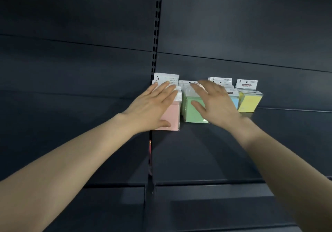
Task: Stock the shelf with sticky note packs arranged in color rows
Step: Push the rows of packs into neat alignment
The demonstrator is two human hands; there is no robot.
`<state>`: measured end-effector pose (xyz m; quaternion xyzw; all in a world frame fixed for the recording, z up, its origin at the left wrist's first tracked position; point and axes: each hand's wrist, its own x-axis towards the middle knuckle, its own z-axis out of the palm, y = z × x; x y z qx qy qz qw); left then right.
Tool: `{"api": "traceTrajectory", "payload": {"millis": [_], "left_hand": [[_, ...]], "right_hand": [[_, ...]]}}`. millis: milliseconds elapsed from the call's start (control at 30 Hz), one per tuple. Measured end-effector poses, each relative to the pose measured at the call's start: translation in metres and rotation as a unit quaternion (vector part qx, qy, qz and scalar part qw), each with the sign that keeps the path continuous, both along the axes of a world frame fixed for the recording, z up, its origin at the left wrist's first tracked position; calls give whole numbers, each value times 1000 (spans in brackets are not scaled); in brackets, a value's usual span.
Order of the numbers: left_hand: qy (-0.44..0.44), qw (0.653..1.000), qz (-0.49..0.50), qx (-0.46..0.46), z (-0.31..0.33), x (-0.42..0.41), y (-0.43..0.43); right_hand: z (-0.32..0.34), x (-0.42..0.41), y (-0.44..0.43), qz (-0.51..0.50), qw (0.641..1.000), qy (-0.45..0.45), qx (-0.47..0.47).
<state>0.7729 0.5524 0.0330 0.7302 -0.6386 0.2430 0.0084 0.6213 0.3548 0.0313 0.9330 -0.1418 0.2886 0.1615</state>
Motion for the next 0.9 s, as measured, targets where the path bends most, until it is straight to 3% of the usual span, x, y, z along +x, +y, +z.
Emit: {"api": "traceTrajectory", "payload": {"millis": [200, 900], "left_hand": [[53, 997, 47, 39, -7, -6, -11], [57, 993, 100, 19, -7, -38, -23]], "right_hand": [[-19, -12, -7, -29, 993, 113, 20], [-27, -21, -38, 41, 997, 61, 13]]}}
